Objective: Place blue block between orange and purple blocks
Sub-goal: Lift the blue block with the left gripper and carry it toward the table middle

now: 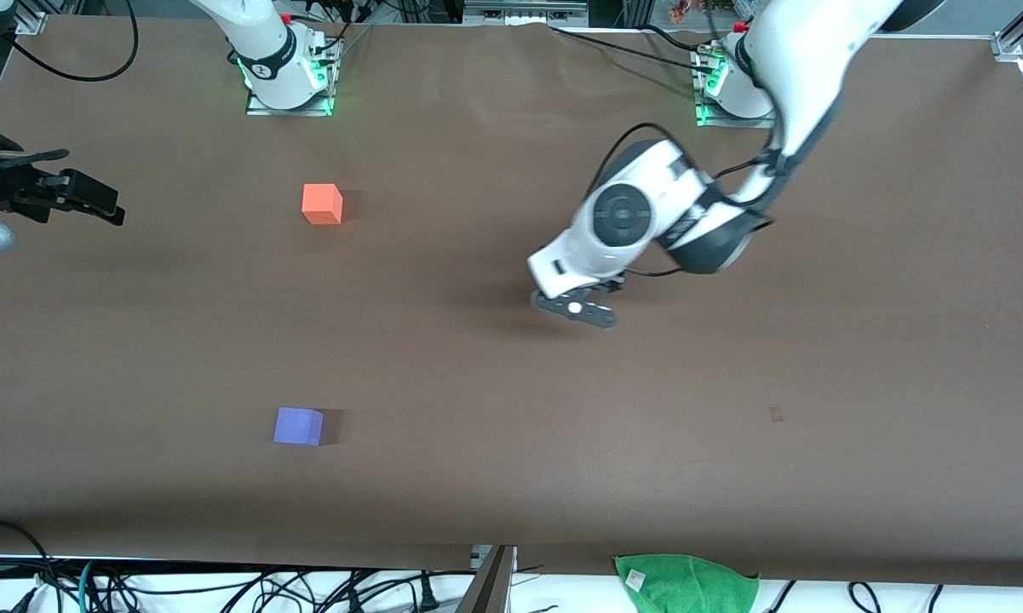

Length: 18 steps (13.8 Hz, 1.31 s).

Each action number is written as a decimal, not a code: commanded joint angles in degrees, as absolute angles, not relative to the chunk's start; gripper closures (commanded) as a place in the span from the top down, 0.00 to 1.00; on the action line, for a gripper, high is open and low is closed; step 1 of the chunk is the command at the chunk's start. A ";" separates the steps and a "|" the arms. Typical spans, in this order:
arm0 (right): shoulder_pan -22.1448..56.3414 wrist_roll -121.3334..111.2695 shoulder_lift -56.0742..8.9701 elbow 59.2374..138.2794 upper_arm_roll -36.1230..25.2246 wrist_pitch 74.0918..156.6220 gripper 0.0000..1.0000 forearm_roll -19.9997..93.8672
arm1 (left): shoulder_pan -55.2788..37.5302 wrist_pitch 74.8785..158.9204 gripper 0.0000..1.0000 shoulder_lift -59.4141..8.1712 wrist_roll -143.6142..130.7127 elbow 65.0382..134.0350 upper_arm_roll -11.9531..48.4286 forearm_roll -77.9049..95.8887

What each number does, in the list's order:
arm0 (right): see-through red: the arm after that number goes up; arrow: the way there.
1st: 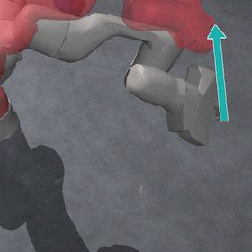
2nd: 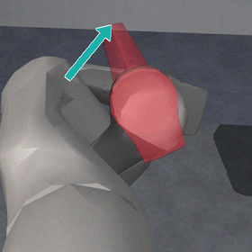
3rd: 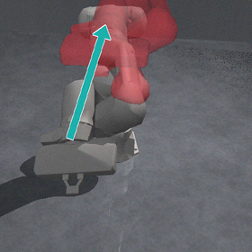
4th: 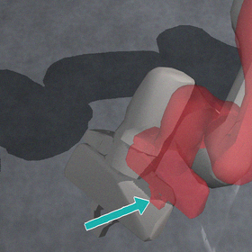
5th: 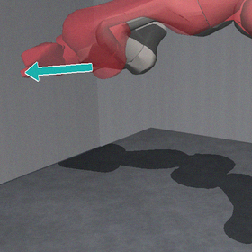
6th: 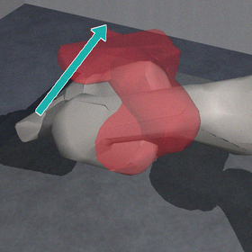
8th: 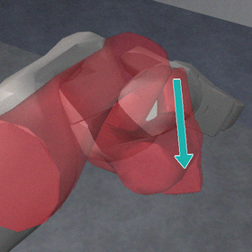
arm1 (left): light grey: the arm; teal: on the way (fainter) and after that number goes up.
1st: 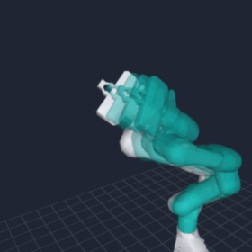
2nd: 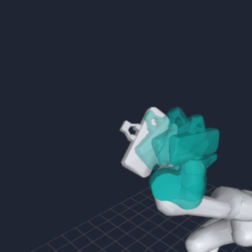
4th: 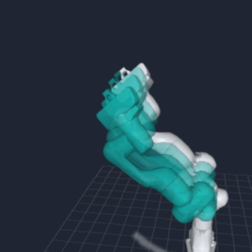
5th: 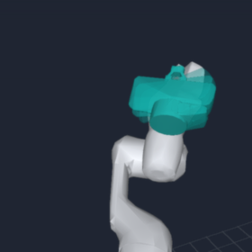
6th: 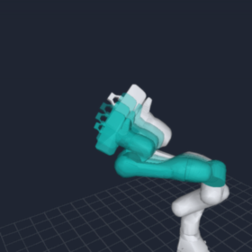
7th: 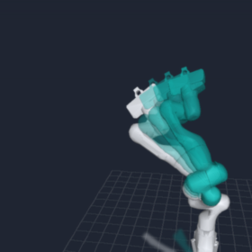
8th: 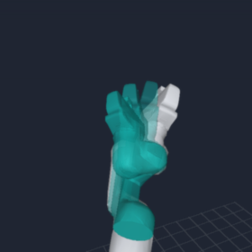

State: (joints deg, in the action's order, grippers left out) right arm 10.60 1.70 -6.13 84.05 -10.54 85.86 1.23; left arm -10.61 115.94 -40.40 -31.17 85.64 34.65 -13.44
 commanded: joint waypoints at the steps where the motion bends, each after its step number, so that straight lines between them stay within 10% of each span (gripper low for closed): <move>1: 10.02 1.32 -6.15 83.41 -10.20 85.96 1.00 1.32 | -21.40 122.32 0.02 -44.90 -36.37 82.18 27.72 -15.99; 9: 10.02 1.32 -6.15 83.41 -10.20 86.22 1.00 1.23 | -31.37 135.17 0.07 -51.41 -41.75 82.00 18.28 -16.00; 10: 10.02 1.32 -6.15 83.41 -10.20 86.22 1.00 1.23 | -31.64 135.18 0.19 -51.68 -41.75 82.00 17.93 -15.91; 11: 10.02 1.32 -6.15 83.41 -10.20 86.22 1.00 1.23 | -31.55 135.18 0.75 -51.94 -42.10 82.00 17.84 -15.73; 12: 10.02 1.32 -6.15 83.41 -10.20 86.22 1.00 1.23 | -31.38 135.18 1.00 -51.77 -42.19 82.00 17.93 -15.73; 18: 10.02 1.32 -6.15 83.41 -10.20 86.31 1.00 1.23 | -27.25 128.52 1.00 -43.96 -42.01 82.44 18.98 -15.12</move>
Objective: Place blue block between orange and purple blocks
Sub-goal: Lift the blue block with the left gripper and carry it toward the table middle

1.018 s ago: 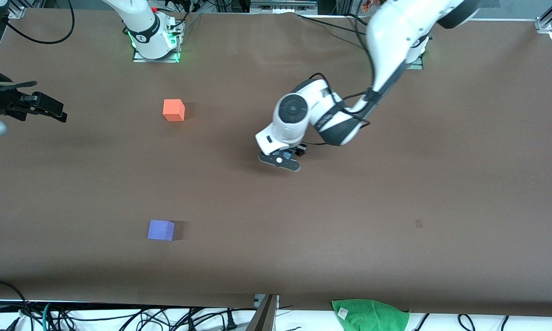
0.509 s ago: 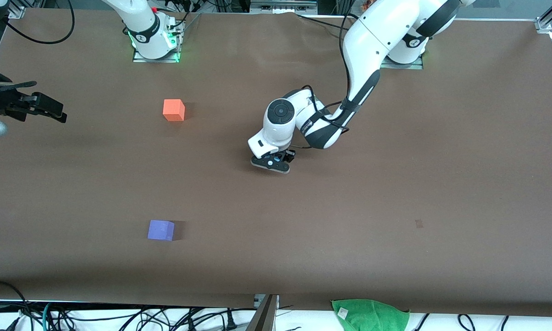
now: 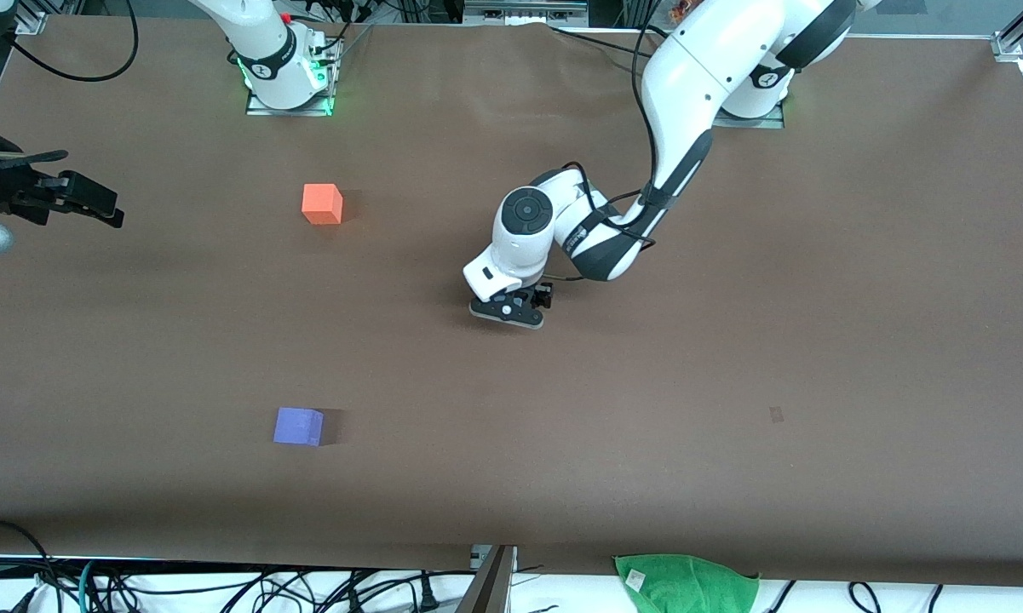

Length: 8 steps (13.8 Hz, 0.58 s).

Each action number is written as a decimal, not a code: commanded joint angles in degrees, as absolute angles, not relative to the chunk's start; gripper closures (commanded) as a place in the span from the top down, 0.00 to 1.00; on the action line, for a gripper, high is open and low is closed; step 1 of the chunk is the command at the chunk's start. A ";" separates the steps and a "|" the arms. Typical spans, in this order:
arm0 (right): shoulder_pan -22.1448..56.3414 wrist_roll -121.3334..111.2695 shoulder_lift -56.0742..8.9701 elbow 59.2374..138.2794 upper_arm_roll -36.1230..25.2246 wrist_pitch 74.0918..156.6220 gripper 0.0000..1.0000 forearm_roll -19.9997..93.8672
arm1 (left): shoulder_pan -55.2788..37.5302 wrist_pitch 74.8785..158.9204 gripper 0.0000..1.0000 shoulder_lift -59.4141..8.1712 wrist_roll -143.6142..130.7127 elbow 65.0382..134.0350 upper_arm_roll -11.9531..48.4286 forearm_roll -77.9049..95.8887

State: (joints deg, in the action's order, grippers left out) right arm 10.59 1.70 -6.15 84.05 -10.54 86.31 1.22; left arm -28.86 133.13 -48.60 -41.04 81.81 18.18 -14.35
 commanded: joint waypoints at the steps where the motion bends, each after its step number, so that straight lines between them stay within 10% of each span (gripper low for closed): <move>1: 10.02 1.32 -6.15 83.41 -10.20 86.31 1.00 1.23 | -26.64 125.54 1.00 -41.34 -42.01 82.53 19.16 -15.03; 8: 10.19 1.32 -6.24 83.41 -10.11 87.36 1.00 1.32 | -17.95 104.79 1.00 -29.20 -33.44 82.27 19.16 -13.36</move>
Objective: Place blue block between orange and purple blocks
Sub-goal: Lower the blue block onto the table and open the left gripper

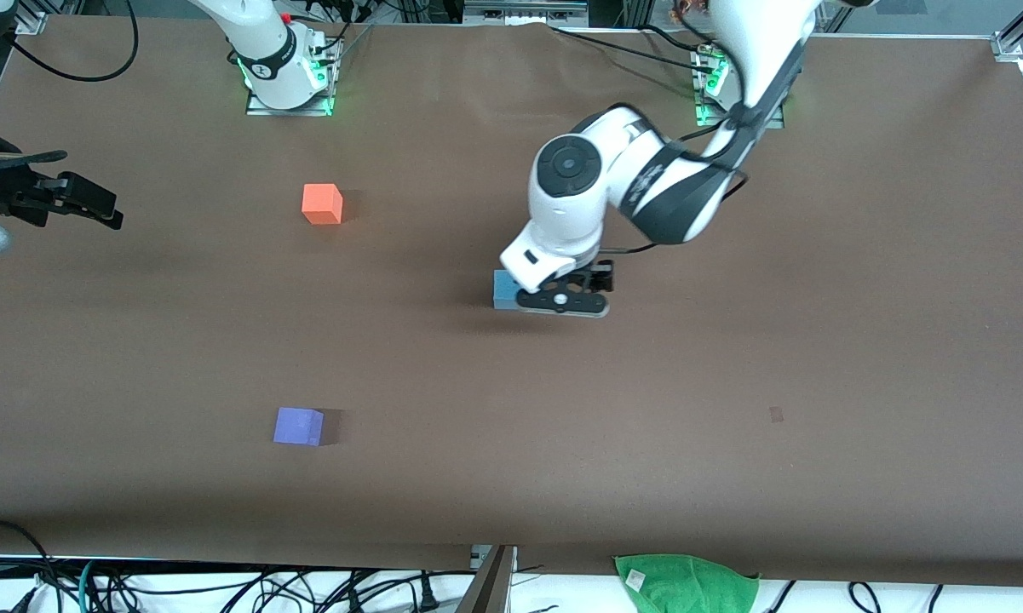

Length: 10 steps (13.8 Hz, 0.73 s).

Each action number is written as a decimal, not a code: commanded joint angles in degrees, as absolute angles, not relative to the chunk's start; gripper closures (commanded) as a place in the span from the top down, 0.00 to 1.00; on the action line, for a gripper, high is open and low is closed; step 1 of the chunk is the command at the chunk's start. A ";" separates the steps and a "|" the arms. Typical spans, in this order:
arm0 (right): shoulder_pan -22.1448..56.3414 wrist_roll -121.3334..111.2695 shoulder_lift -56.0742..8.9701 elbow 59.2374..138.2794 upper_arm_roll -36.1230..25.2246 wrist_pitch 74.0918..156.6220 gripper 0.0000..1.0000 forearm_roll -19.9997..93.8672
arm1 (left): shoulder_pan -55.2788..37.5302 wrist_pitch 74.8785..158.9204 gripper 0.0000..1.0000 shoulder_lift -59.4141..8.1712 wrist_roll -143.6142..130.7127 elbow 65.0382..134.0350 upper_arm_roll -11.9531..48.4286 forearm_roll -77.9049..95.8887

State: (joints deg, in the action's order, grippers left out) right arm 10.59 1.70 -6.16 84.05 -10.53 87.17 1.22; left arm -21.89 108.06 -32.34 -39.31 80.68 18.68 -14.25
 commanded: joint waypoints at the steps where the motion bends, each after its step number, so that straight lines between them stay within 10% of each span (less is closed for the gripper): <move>1: 10.20 1.32 -6.41 83.41 -10.11 88.41 1.00 1.41 | -15.67 102.59 1.00 -27.70 -29.83 82.35 19.16 -13.36; 10: 11.95 1.23 -12.56 83.58 -9.49 88.42 1.00 0.70 | -0.98 89.30 1.00 -10.23 -15.05 89.45 19.16 -4.85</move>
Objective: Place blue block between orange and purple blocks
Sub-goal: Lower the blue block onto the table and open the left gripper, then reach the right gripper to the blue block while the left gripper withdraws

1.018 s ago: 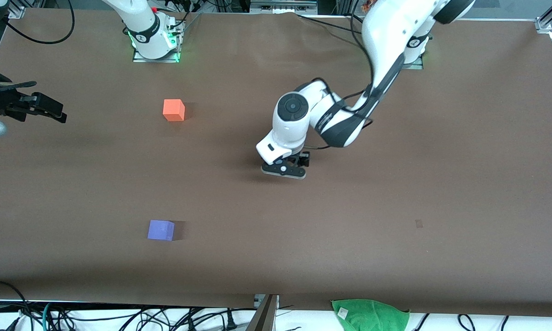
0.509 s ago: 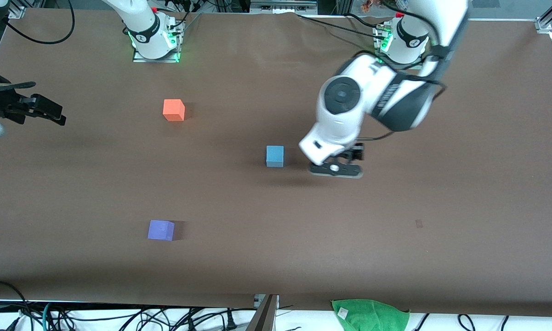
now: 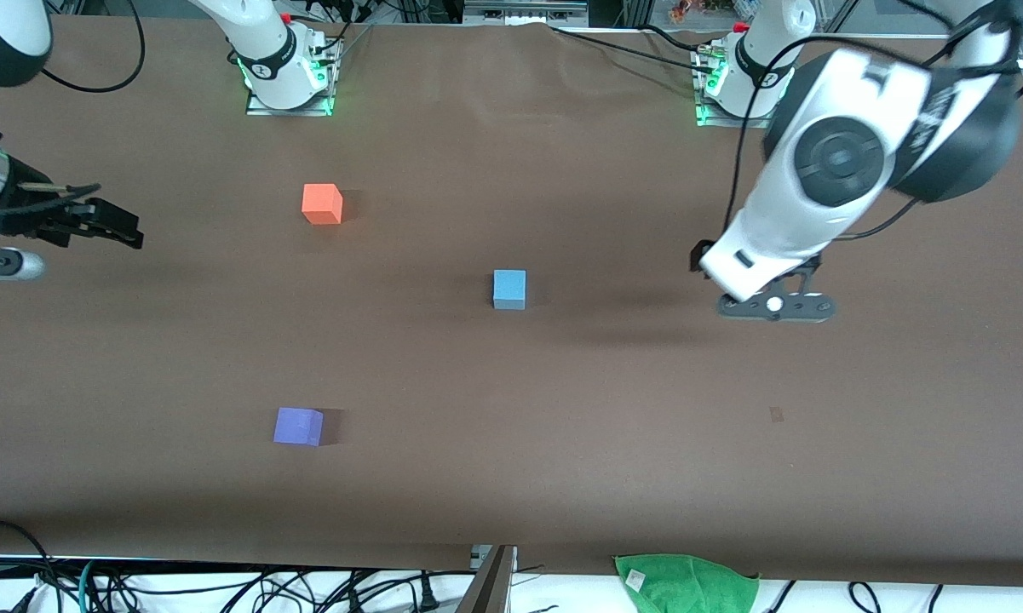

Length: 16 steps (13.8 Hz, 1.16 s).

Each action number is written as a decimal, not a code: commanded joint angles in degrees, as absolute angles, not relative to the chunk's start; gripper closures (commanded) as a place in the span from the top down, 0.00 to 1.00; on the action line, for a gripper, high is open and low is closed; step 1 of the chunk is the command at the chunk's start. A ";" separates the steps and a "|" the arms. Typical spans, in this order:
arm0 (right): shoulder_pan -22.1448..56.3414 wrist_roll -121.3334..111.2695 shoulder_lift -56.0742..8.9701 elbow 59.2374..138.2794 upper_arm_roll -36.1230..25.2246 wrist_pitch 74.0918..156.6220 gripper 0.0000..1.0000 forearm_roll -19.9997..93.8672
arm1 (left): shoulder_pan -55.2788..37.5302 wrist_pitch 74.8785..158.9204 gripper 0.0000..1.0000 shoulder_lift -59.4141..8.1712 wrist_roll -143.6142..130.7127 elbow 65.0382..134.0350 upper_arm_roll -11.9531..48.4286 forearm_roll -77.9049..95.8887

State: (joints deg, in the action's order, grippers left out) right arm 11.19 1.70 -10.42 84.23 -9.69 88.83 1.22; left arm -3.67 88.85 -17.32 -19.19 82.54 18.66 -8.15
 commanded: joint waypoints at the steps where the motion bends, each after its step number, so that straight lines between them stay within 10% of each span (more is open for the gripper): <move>1: 12.65 1.14 -12.83 83.76 -9.49 88.68 1.00 0.62 | -0.10 89.30 1.00 -7.06 -13.29 92.17 19.16 -4.66; 7: 17.82 2.19 -18.10 83.50 -9.06 90.25 1.00 1.40 | 5.61 87.46 1.00 -0.18 1.55 96.50 18.99 -2.47; 16: 40.77 34.44 -34.70 82.97 -8.35 119.76 1.00 8.09 | 2.66 88.32 1.00 1.05 7.21 95.45 7.67 0.00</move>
State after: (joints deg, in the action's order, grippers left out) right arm 38.52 30.53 -31.28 84.52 -7.68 115.62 7.11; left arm 6.98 87.31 -0.79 6.43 94.96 13.16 -1.26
